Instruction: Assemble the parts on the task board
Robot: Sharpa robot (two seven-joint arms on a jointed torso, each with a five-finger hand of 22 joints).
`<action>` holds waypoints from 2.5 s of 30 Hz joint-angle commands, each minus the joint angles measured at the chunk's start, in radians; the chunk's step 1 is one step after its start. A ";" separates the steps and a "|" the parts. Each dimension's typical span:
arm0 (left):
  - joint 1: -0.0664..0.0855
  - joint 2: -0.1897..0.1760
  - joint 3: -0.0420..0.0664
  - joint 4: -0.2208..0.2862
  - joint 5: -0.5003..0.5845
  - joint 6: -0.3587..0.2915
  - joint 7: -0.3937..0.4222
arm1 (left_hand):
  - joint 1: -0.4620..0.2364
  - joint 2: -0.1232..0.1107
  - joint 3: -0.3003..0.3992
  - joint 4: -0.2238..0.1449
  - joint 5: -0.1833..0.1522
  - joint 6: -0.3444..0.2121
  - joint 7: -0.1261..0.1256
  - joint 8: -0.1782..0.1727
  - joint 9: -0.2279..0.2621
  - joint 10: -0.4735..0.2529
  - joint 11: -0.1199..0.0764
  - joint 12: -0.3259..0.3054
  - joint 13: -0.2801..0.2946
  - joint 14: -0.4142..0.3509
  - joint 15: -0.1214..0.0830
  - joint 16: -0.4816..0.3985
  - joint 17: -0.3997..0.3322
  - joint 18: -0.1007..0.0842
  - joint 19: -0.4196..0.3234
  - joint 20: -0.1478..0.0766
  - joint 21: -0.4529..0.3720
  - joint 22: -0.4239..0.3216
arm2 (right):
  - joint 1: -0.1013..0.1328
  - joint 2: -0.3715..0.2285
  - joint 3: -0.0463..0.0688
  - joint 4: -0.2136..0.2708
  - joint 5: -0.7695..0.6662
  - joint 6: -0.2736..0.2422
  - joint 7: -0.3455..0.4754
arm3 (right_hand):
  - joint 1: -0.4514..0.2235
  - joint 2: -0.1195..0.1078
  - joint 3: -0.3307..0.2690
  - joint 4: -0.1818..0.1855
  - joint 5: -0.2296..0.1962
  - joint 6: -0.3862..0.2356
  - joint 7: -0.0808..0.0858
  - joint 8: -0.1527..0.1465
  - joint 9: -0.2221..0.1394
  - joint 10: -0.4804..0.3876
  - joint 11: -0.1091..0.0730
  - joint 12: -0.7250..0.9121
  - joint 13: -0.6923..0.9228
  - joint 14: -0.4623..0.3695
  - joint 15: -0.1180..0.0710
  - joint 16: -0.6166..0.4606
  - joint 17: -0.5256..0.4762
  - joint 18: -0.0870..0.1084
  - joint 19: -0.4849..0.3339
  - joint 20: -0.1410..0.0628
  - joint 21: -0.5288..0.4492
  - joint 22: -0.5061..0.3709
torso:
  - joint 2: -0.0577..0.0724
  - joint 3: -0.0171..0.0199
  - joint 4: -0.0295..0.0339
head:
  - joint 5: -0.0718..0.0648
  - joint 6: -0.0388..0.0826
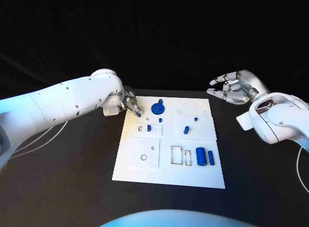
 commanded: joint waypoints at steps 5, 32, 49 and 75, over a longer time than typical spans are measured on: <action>0.000 -0.038 0.002 0.058 0.086 -0.052 0.010 | 0.018 0.018 0.096 -0.069 -0.041 -0.010 0.001 0.014 0.091 0.009 0.001 0.009 0.004 0.104 -0.006 0.006 0.263 -0.011 0.001 -0.007 0.002 0.002 | -0.001 -0.001 0.000 0.001 -0.004 0.009 0.008 | -0.010 0.003 0.000 0.001 0.002 -0.007 -0.003 0.004 -0.001 0.002 -0.003 0.004 0.002 0.059 -0.008 -0.003 0.082 0.004 0.066 -0.009 -0.002 0.219 | -0.002 0.0007 0.0025 | 0.002 -0.001; -0.074 -0.228 0.003 0.382 -0.109 -0.231 0.067 | 0.005 -0.016 0.161 -0.095 -0.042 -0.001 -0.005 0.030 0.101 0.033 -0.005 0.040 0.030 0.104 -0.012 0.006 0.263 -0.016 0.012 -0.012 0.014 0.025 | -0.012 -0.003 0.000 -0.003 -0.002 0.012 0.011 | -0.011 0.003 0.001 0.001 0.003 -0.006 -0.003 0.006 -0.001 0.001 -0.003 0.003 0.000 0.059 -0.008 -0.004 0.082 0.005 0.065 -0.009 -0.003 0.218 | -0.003 -0.0011 0.0076 | 0.013 -0.009; -0.083 -0.227 0.003 0.409 -0.138 -0.192 0.041 | 0.002 -0.022 0.171 -0.099 -0.043 0.001 -0.006 0.031 0.101 0.038 -0.006 0.044 0.034 0.104 -0.012 0.006 0.263 -0.016 0.013 -0.013 0.015 0.027 | -0.015 -0.001 0.000 -0.005 -0.002 0.014 0.012 | -0.011 0.003 0.001 0.001 0.003 -0.006 -0.003 0.006 -0.001 0.001 -0.003 0.003 0.000 0.059 -0.008 -0.004 0.082 0.005 0.065 -0.009 -0.003 0.218 | -0.002 0.0014 0.0047 | 0.016 -0.015; -0.087 -0.211 0.001 0.398 -0.197 -0.178 0.025 | -0.002 -0.031 0.198 -0.111 -0.041 0.004 -0.007 0.032 0.101 0.042 -0.007 0.047 0.036 0.104 -0.014 0.006 0.263 -0.017 0.015 -0.014 0.017 0.031 | -0.016 -0.001 0.000 -0.004 -0.001 0.015 0.013 | -0.011 0.003 0.001 0.001 0.003 -0.006 -0.003 0.006 -0.001 0.001 -0.003 0.003 0.000 0.059 -0.008 -0.004 0.082 0.005 0.065 -0.009 -0.003 0.218 | -0.001 0.0001 0.0045 | 0.015 -0.021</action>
